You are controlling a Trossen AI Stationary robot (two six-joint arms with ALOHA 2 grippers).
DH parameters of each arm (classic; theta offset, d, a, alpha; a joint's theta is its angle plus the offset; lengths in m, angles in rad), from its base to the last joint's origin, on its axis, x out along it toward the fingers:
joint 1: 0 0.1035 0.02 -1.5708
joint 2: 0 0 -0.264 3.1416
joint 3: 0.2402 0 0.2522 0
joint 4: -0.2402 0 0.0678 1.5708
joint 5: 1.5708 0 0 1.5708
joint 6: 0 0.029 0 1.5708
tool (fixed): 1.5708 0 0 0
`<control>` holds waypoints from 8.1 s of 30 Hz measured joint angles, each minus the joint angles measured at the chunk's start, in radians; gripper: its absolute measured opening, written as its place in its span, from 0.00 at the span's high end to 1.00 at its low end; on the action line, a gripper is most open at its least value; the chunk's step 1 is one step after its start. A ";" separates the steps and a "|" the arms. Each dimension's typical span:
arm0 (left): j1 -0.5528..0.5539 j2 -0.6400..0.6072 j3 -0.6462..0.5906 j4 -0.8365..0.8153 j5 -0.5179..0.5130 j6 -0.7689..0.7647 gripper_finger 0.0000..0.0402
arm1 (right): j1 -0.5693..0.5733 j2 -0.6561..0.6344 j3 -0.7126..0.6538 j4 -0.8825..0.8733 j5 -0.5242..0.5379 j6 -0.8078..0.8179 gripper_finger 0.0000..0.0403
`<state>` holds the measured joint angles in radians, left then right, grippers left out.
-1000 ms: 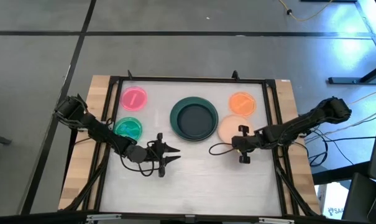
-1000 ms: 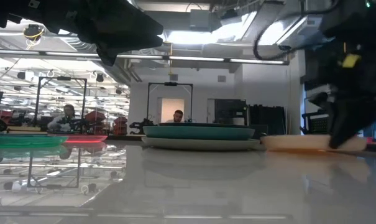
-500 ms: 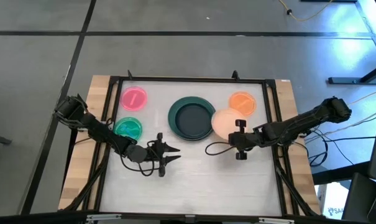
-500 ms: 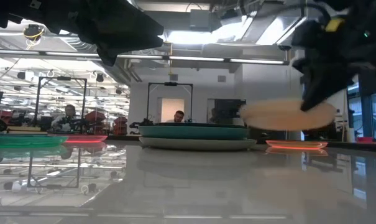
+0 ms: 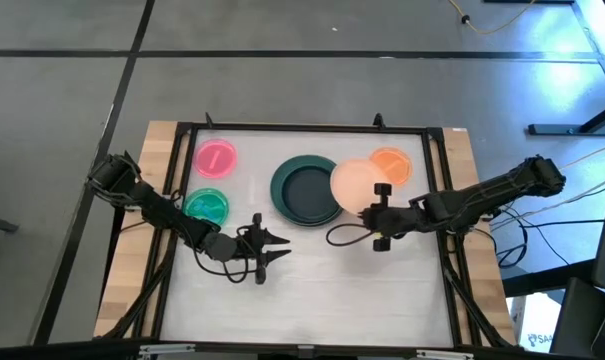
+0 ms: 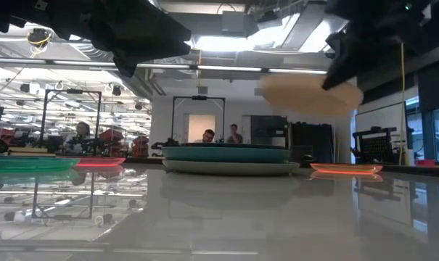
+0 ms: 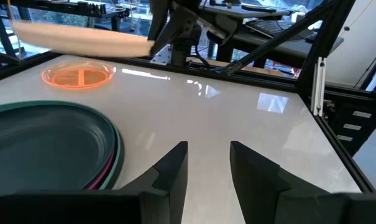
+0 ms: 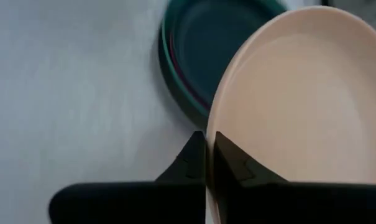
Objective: Stack plastic plates
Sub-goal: Stack the orange plate on the black plate, then stack the light orange plate on the orange plate
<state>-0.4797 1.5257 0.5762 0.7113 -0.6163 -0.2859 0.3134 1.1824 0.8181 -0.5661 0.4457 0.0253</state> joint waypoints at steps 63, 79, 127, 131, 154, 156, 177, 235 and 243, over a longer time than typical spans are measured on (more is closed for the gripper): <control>0.003 0.000 0.000 0.000 0.000 0.000 0.72 | -0.296 0.484 0.000 0.702 -0.424 -0.323 0.99; 0.009 0.000 0.000 0.000 0.001 0.000 0.72 | -0.294 0.484 0.000 0.734 -0.413 -0.287 0.94; 0.023 0.000 0.000 -0.025 0.007 -0.046 0.72 | -0.535 -0.147 -0.225 0.068 -0.184 -0.051 0.56; 0.019 0.000 0.000 -0.024 0.009 -0.048 0.72 | -0.599 -0.100 -0.225 0.064 -0.212 -0.033 0.56; 0.019 0.000 0.000 -0.023 0.008 -0.048 0.72 | -0.715 0.276 -0.222 0.227 -0.162 -0.055 0.56; 0.019 0.000 0.000 -0.023 0.008 -0.048 0.72 | -0.735 0.277 -0.222 0.230 -0.169 -0.055 0.56; 0.012 0.000 0.000 -0.029 0.008 -0.054 0.72 | -0.799 0.281 -0.225 0.275 -0.231 -0.112 0.91; 0.012 0.000 0.000 -0.022 0.008 -0.053 0.72 | -0.376 0.112 -0.108 0.602 -0.459 -0.230 1.00; 0.012 0.000 0.000 -0.023 0.008 -0.053 0.72 | -0.377 0.244 -0.108 0.732 -0.490 -0.240 1.00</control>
<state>-0.4679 1.5257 0.5762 0.6888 -0.6086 -0.3386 -0.0631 1.4263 0.7105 0.1657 -0.0444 -0.2146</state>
